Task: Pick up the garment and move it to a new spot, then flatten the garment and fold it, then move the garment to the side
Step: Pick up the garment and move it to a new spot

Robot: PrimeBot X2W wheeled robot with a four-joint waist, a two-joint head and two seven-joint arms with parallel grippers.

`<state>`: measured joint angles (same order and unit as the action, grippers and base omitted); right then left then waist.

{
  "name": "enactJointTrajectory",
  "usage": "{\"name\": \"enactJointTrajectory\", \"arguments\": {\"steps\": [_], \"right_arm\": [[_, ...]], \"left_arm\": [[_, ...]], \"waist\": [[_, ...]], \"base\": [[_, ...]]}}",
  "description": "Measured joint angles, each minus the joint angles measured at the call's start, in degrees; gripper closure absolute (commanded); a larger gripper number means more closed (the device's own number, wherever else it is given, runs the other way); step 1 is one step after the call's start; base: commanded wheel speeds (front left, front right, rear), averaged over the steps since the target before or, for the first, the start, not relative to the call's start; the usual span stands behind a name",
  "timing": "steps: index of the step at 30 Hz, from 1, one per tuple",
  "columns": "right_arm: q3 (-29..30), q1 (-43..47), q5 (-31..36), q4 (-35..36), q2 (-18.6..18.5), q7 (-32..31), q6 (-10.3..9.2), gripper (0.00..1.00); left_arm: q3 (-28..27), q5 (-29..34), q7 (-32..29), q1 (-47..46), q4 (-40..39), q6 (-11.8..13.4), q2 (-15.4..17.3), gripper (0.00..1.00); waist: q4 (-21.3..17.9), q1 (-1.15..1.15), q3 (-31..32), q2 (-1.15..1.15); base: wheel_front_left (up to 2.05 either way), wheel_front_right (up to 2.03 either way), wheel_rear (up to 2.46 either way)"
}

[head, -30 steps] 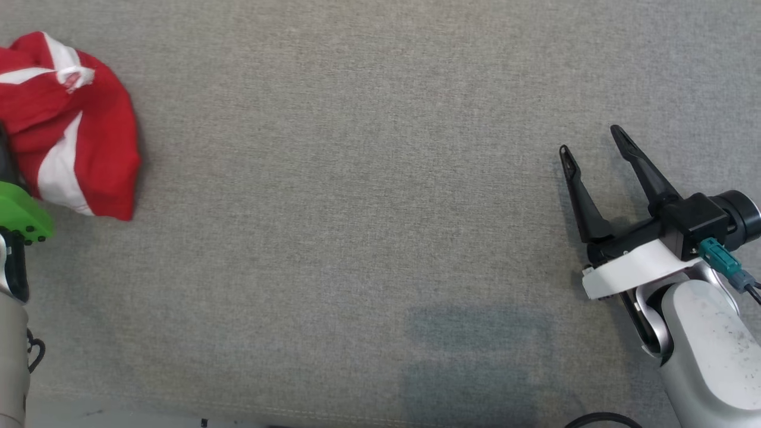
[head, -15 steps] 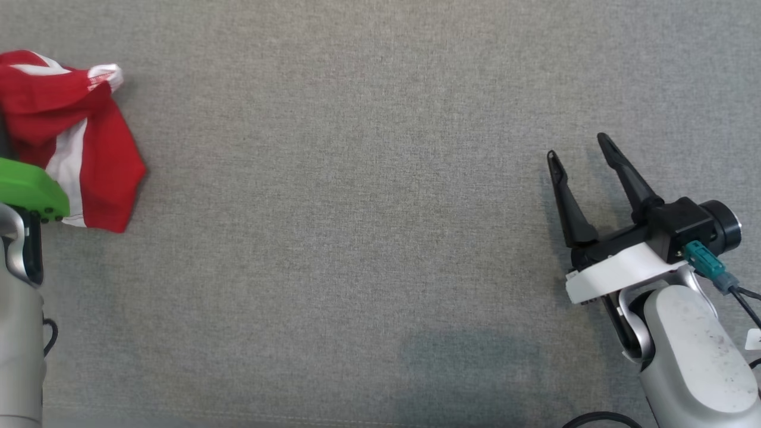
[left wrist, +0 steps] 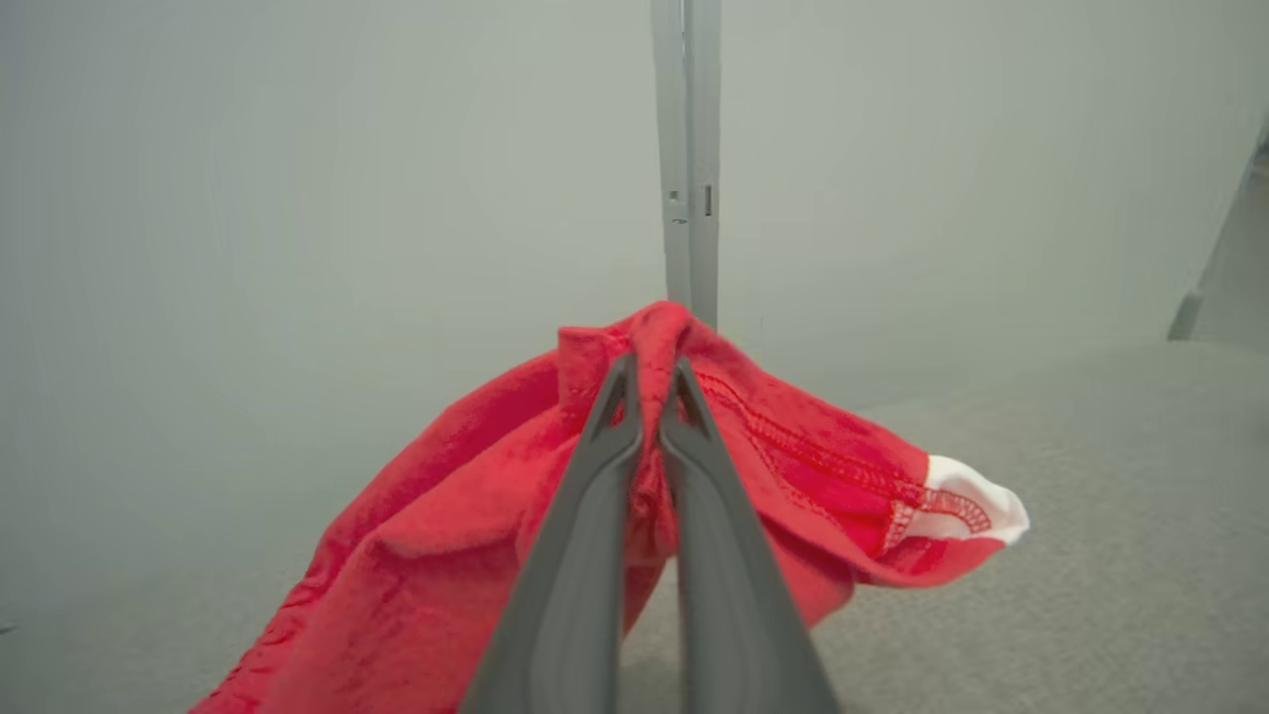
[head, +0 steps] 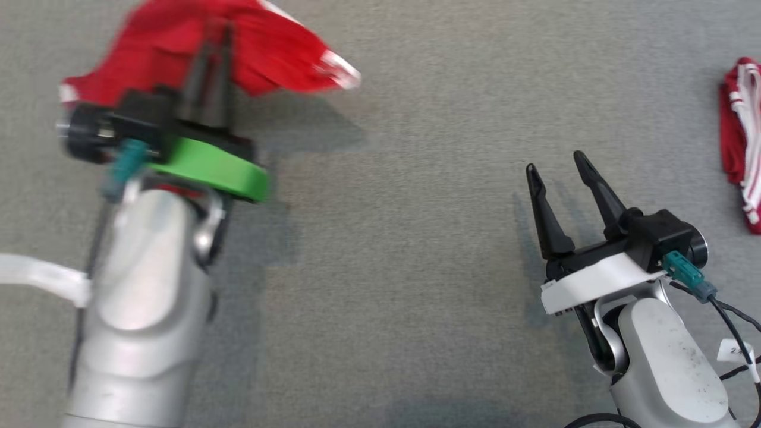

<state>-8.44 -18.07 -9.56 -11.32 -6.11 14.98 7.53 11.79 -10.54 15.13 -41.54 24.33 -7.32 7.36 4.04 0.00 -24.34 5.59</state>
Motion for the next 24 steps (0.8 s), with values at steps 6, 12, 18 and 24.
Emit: {"name": "enactJointTrajectory", "arguments": {"steps": [6,12,18,24], "right_arm": [[1.34,0.47,-0.43,0.00,1.20,0.00,0.00,0.00],[2.48,1.67,-0.59,-0.33,1.89,-0.01,0.00,0.00],[2.67,2.77,-0.64,-0.82,2.38,-0.01,0.00,0.00],[1.90,3.48,-0.86,-0.98,2.91,-0.01,0.00,0.00]], "left_arm": [[11.89,-4.39,0.01,0.64,1.72,-0.08,-3.15,1.00],[18.22,-8.56,0.00,2.34,6.20,-0.08,-4.45,0.00],[18.07,-10.73,0.00,5.82,6.71,-0.07,-4.58,0.00],[10.26,-7.14,0.01,12.59,3.13,2.50,-4.52,0.00]], "waist": [[-5.14,0.00,0.94,0.00],[-10.64,0.00,1.42,0.00],[-13.86,0.00,2.67,0.00],[-13.88,0.00,5.57,0.00]], "base": [[0.00,0.00,0.00],[0.00,0.00,0.00],[0.00,0.00,0.00],[0.00,0.00,0.00]]}}
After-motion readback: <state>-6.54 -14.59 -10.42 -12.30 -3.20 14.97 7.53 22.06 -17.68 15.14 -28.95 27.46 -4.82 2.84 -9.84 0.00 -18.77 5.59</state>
